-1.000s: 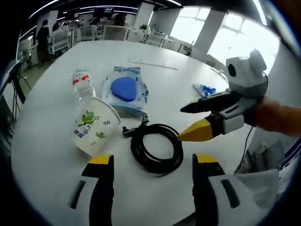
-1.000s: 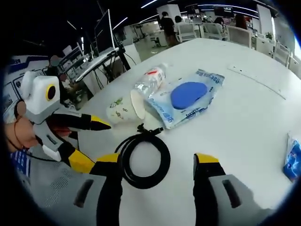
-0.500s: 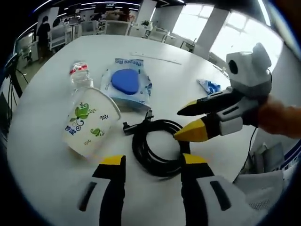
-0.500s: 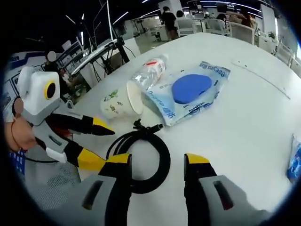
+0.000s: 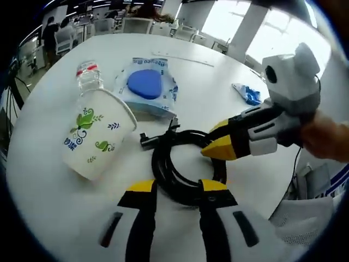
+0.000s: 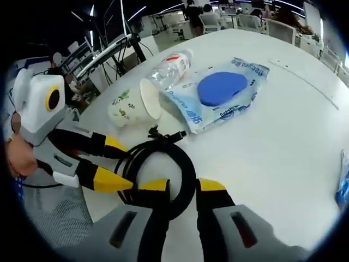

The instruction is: Arrange the tabletop items into an orderly group along one side of the table until the central work area is clear of visible clutter.

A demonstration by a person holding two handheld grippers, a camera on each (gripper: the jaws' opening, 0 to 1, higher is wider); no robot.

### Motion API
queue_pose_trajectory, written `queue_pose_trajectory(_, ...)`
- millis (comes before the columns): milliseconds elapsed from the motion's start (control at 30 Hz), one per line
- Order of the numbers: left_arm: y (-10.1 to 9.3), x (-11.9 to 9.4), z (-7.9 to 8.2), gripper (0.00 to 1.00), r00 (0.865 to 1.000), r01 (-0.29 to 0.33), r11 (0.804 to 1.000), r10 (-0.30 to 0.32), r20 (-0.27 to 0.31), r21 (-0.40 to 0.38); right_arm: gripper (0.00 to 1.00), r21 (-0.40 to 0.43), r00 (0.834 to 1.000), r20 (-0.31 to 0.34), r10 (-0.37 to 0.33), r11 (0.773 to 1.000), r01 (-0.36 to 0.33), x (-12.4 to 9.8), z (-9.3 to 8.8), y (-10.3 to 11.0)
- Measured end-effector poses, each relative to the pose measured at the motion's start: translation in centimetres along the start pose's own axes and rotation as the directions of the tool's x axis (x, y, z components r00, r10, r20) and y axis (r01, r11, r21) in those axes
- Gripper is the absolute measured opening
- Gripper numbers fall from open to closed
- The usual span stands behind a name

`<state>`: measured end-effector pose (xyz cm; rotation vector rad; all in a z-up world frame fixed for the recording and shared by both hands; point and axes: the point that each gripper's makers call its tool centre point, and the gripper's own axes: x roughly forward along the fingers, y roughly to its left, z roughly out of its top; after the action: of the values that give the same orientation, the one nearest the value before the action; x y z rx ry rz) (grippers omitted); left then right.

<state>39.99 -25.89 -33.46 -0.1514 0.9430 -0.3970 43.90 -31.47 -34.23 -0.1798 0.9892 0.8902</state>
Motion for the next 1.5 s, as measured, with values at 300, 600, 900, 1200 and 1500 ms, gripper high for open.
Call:
queue_pose_trajectory(300,0.3,0.2,0.1,0.15,1.0,-0.023,1.0,0.023,-0.019,0.015,0.05,0.009,1.0,0.008,-0.024,1.0,0.024,-0.2,0.1,-0.5)
queue_pose_trajectory(600,0.5,0.1,0.4,0.07,0.999,-0.031,1.0,0.031,-0.017,-0.002,0.02,0.038,0.999,0.033,-0.015,0.999,0.013,-1.2,0.4,-0.7)
queue_pose_trajectory(900,-0.7,0.1,1.2,0.04,1.0,-0.022,0.999,0.023,-0.006,0.032,0.01,0.065,0.997,0.074,-0.034,0.997,0.03,-3.0,0.5,-1.5)
queue_pose_trajectory(1200,-2.7,-0.2,2.0,0.02,1.0,0.008,0.997,-0.009,0.004,0.074,0.01,0.096,0.992,0.108,-0.057,0.994,0.047,-5.1,-0.4,-2.1)
queue_pose_trajectory(1500,-5.0,-0.4,3.6,0.02,0.999,0.041,0.994,-0.044,0.025,0.101,0.01,0.123,0.983,0.159,-0.091,0.99,0.072,-7.9,-0.3,-3.1)
